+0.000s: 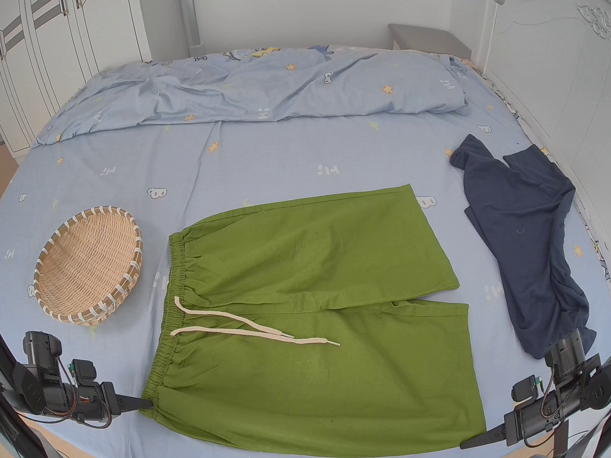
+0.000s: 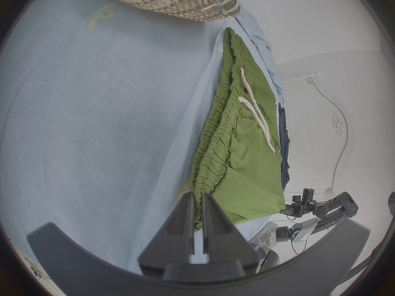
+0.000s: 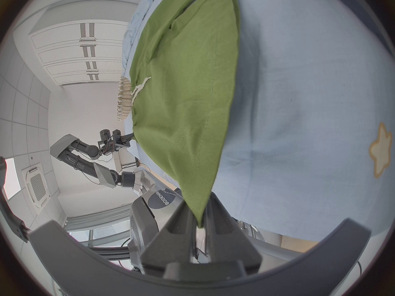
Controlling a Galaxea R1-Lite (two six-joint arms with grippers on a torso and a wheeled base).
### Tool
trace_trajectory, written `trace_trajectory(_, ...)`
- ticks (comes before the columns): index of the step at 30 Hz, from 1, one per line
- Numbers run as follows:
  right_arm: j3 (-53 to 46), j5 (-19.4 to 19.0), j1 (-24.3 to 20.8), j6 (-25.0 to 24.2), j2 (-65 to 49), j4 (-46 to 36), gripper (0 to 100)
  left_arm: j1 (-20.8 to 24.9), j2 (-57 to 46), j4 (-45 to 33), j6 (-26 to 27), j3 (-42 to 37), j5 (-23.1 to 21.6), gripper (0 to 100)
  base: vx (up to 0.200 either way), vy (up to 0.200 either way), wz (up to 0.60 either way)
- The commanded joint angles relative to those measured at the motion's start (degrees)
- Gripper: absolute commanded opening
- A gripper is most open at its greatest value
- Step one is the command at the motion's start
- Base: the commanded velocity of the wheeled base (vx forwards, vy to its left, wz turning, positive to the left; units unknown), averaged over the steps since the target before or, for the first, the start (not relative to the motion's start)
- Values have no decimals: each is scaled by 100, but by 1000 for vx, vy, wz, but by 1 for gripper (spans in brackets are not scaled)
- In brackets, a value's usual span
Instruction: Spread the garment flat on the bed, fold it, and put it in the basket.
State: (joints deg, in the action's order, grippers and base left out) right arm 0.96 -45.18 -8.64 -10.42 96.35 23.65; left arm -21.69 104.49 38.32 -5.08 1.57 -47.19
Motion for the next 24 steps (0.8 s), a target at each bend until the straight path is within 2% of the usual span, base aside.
trace_trajectory(1,-70,0,3,-4,-310,-10,0,-2,-60,9,-1,-87,8,0,0,0,0)
trace_trajectory(6,194,9,29,-39,-495,-62,0,112,-526,-298,-248,124,17,0,0,0,0)
trace_trajectory(9,633,18,29,-153,-802,-484,0,297,-1202,-1423,-705,748,34,0,0,0,0)
trace_trajectory(10,633,18,29,-153,-802,-484,0,297,-1202,-1423,-705,748,34,0,0,0,0)
trace_trajectory(11,1125,18,38,-197,-1084,-1117,0,349,-1703,-2583,-977,1390,34,0,0,0,0)
trace_trajectory(13,1635,27,47,-197,-1312,-1794,0,358,-2055,-3647,-1039,2040,26,0,0,0,0)
trace_trajectory(14,1802,27,47,-197,-1383,-2005,0,367,-2117,-3937,-1039,2251,17,0,0,0,0)
trace_trajectory(15,2198,27,82,-188,-1488,-2453,0,402,-2160,-4579,-1039,2699,-10,0,0,0,0)
trace_trajectory(16,2250,27,91,-188,-1497,-2497,0,411,-2160,-4640,-1039,2752,-10,0,0,0,0)
trace_trajectory(18,3068,27,161,-171,-1567,-3226,0,455,-2152,-5554,-1039,3543,-36,0,0,0,0)
trace_trajectory(20,3569,27,196,-171,-1567,-3551,0,446,-2081,-5862,-1056,3956,-36,0,0,0,0)
trace_trajectory(24,4439,27,284,-179,-1497,-3991,0,446,-1783,-5985,-1100,4413,-36,0,0,0,0)
